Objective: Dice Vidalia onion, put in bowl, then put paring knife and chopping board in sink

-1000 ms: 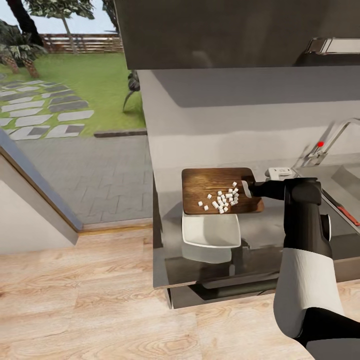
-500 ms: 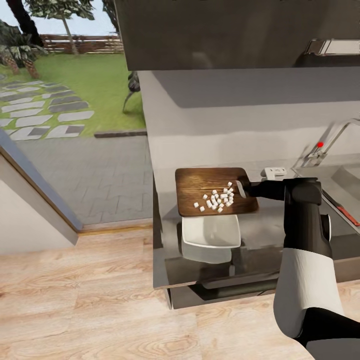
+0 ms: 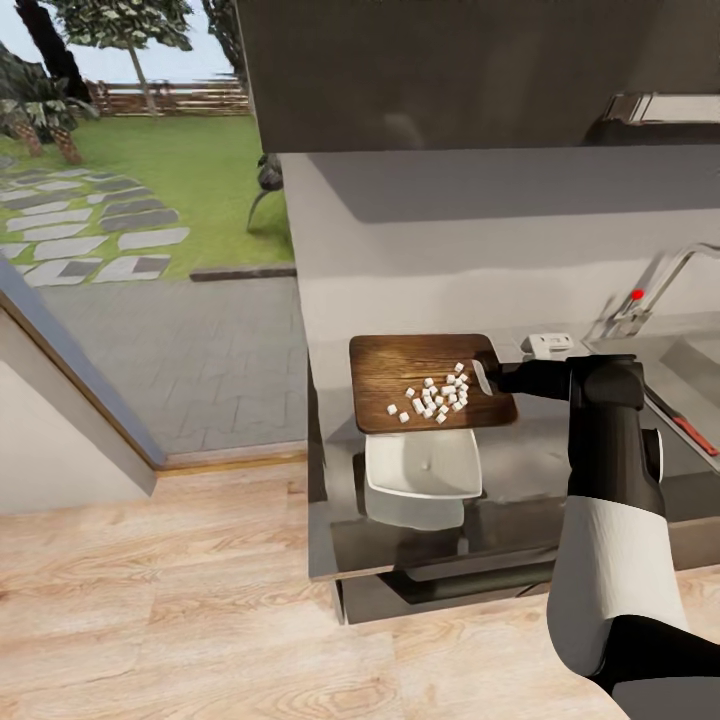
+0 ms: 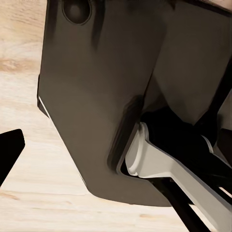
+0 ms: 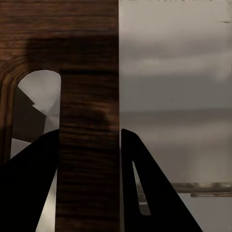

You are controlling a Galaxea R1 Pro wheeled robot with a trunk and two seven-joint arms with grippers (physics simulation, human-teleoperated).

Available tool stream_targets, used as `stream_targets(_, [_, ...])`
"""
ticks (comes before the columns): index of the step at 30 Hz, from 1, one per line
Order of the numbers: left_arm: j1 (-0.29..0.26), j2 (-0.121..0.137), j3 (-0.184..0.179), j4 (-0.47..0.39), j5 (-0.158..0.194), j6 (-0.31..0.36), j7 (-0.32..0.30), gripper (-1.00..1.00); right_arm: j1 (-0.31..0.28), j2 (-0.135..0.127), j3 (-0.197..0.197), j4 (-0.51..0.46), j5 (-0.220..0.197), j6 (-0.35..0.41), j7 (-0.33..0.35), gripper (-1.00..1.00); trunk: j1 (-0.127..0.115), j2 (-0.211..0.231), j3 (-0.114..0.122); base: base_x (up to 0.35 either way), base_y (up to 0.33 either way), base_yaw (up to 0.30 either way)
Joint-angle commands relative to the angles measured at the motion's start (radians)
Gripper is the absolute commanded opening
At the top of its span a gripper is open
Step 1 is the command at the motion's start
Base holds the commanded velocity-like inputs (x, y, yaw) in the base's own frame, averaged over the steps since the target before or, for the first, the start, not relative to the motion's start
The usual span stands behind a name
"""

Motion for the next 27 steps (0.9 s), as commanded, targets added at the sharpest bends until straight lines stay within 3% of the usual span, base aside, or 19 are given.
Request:
stream_targets(1, [-0.002, 0.001, -0.007, -0.005, 0.006, -0.007, 0.006, 1.00, -0.001, 0.001, -0.002, -0.001, 0.009, 0.003, 0.010, -1.00, 0.001, -0.002, -0.002, 0.000, 0.003, 0.000])
stream_targets(27, [-0.002, 0.001, -0.007, -0.005, 0.006, -0.007, 0.006, 1.00, 0.001, 0.001, -0.005, -0.001, 0.009, 0.003, 0.009, -1.00, 0.001, -0.002, -0.001, 0.000, 0.000, 0.000])
